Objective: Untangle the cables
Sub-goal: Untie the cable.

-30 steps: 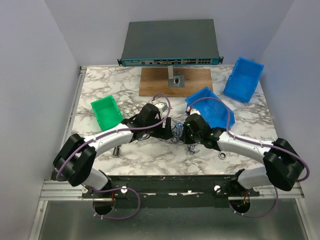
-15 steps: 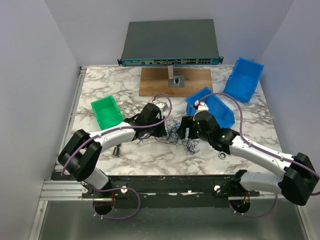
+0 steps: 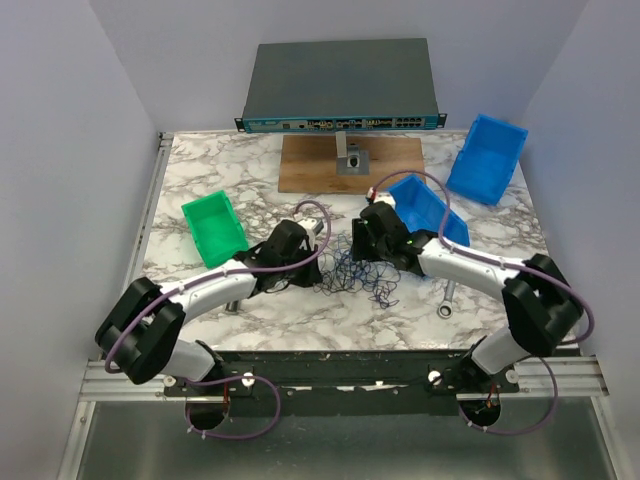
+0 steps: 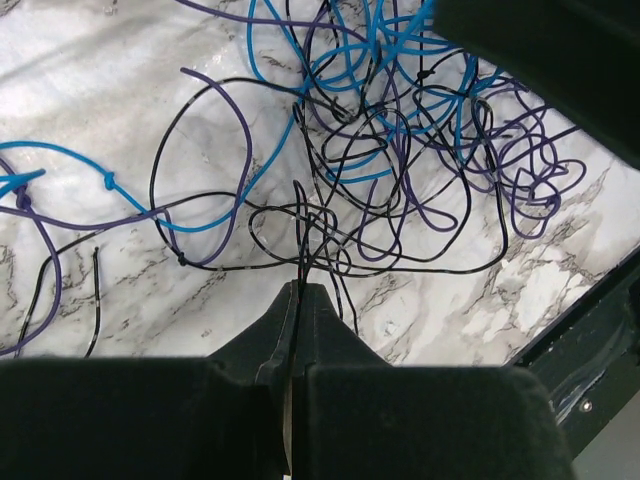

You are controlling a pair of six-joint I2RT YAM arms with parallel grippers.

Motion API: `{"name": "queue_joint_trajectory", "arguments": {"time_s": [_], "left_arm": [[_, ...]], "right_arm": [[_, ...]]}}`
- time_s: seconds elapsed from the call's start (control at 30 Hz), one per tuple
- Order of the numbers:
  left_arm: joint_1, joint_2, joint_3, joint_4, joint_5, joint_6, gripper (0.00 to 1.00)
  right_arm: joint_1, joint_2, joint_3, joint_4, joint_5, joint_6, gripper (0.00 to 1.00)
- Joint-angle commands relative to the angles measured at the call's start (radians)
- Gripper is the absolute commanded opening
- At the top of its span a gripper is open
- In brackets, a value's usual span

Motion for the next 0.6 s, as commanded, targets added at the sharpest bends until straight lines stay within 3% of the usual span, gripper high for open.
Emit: {"name": "queue_joint_trajectory", "arguments": {"time_s": [0.0,0.17,0.23,0.33,0.57], "left_arm": [[0.019,-0.046,-0.042,0.029,-0.017,0.006,0.00],[0.128,-0.103,-0.127,0.118,0.074,-0.068,0.00],[0.187,-0.177,-0.195,0.189,0.099,-0.113,0.00],[0.252,-0.312,-0.270,0.217,0.064,-0.155,0.00],[0.323,-0.617,-0.342,0.080,-0.142,-0.250,0.00]], "right_arm": [[-0.002,0.121,0.043,0.000,-0.089,-0.015,0.55],[-0.002,0.134,0.030,-0.010,-0.059,0.021,0.13],[-0.002,0.091,0.034,-0.033,0.023,0.037,0.04],[-0.004,0.000,0.056,-0.093,0.177,0.068,0.01],[-0.035,-0.230,0.089,-0.201,0.460,0.120,0.01]]}}
